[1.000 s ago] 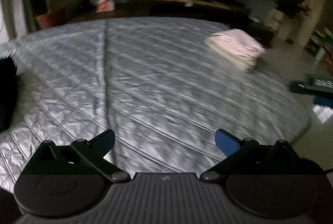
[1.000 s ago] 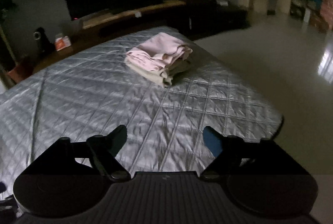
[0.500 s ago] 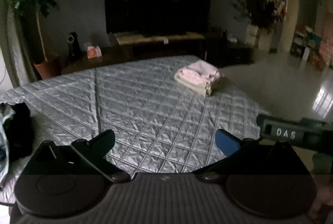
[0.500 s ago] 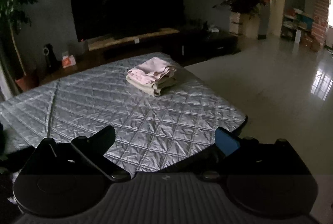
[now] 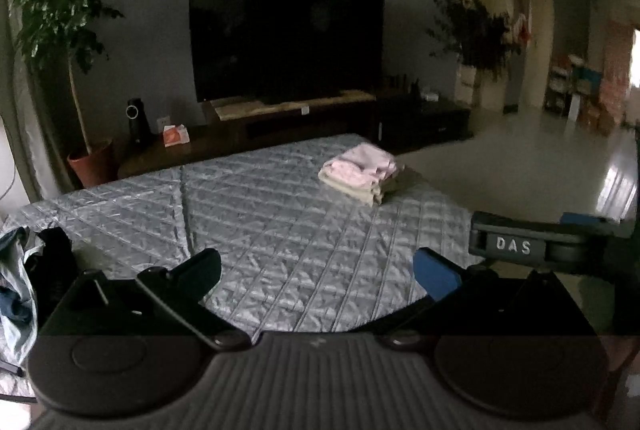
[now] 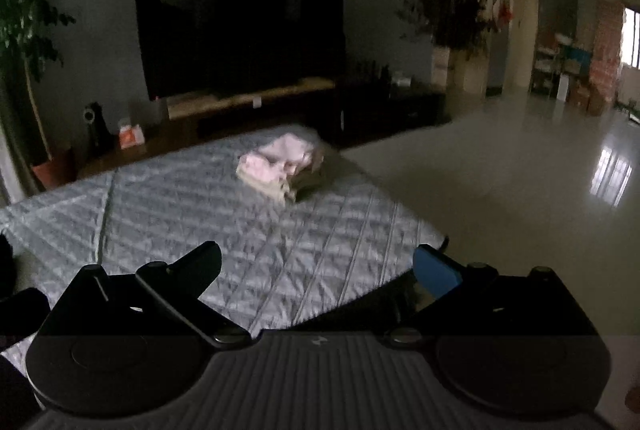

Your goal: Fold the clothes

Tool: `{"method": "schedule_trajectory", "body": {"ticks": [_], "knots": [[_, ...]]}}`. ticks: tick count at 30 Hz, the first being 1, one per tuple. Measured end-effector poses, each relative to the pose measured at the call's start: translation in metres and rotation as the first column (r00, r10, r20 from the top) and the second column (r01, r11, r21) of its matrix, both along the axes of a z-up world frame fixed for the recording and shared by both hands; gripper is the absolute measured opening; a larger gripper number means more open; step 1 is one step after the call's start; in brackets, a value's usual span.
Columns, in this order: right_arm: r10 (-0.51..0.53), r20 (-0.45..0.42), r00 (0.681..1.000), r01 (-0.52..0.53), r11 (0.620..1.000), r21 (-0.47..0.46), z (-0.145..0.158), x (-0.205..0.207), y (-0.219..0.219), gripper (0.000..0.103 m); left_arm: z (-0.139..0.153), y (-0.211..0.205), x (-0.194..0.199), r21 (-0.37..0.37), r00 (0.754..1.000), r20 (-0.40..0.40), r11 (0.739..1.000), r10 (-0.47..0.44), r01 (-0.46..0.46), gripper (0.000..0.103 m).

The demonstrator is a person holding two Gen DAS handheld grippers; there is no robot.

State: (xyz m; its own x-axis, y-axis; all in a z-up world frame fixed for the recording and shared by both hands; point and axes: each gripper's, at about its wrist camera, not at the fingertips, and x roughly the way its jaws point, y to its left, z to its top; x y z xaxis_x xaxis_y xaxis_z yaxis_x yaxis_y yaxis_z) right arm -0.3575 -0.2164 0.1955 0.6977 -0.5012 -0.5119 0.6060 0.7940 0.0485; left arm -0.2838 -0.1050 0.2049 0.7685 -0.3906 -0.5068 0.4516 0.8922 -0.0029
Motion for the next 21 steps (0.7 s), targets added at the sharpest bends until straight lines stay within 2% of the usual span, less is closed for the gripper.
{"method": "schedule_trajectory", "body": {"ticks": [2,11,21], "knots": [[-0.009,0.017,1.0,0.009,1.0,-0.001,0.005,-0.003,-0.002,0.103,0.003,0.0,0.0,-0.013,1.0,-0.003,1.0,0.001,-0.001,0.102],[-0.018,0.03,0.999,0.018,1.0,-0.005,0.01,-0.005,-0.002,0.103,0.006,-0.005,-0.012,0.018,0.999,0.045,1.0,-0.014,0.014,0.102],[0.005,-0.012,1.0,-0.005,1.0,-0.009,0.0,0.006,0.008,0.103,-0.011,0.003,0.002,0.019,1.0,-0.016,1.0,0.024,-0.024,0.102]]}}
